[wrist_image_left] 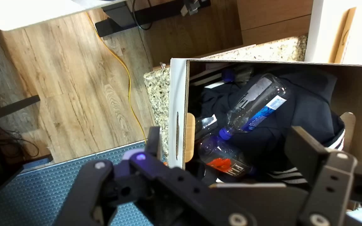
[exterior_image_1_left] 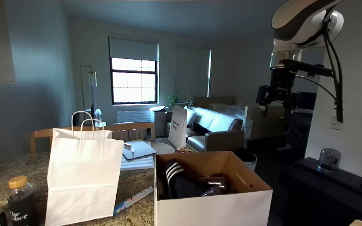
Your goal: Take the jacket out of the box
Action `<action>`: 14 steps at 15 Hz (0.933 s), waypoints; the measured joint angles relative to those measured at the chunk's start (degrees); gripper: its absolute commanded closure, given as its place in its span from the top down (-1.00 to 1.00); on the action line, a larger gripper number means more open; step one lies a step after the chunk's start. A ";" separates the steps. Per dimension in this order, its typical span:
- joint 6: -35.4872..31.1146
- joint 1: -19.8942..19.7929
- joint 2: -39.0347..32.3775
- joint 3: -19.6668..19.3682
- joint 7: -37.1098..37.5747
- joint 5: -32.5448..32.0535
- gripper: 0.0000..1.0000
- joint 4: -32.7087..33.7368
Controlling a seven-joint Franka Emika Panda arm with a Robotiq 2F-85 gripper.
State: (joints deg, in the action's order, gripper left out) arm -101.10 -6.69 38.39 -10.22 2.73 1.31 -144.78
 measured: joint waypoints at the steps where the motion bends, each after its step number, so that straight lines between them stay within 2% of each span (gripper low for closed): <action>1: -0.50 0.03 -0.02 0.39 0.18 0.95 1.00 -0.01; 5: -4.60 1.07 -0.26 3.22 1.32 7.75 1.00 -0.20; 7: -7.86 2.26 -0.48 5.65 1.45 8.99 1.00 -1.16; 11: -13.65 5.65 -1.70 12.88 2.10 8.36 1.00 -4.31; 14: -20.94 9.45 -4.49 18.95 3.16 8.21 1.00 -6.71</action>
State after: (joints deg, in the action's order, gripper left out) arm -122.04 2.76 33.90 8.73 5.89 9.52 -151.49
